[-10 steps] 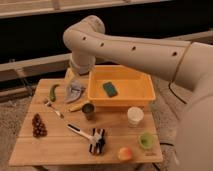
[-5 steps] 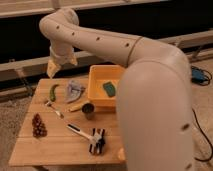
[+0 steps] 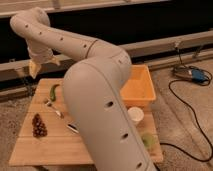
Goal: Place pepper in paper cup
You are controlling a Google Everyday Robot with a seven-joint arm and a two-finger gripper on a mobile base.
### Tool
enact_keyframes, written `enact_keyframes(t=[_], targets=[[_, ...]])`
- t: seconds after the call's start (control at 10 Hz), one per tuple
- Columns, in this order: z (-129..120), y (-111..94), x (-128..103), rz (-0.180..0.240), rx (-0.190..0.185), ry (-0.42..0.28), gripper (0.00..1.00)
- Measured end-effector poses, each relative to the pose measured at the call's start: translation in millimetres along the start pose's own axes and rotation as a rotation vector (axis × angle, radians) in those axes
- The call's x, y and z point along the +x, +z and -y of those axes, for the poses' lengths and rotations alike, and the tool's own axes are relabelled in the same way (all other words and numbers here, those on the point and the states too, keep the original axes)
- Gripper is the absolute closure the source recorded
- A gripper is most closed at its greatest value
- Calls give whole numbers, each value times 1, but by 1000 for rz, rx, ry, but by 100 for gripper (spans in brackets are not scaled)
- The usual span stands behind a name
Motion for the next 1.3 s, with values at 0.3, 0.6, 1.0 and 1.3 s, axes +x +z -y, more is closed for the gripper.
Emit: enact_keyframes(t=[0.3, 0.6, 1.0, 1.3], targets=[[9, 41, 8, -11, 50, -91, 20], [33, 69, 53, -6, 63, -83, 20], [35, 77, 80, 45, 8, -58, 20], [17, 91, 49, 103, -38, -58, 20]])
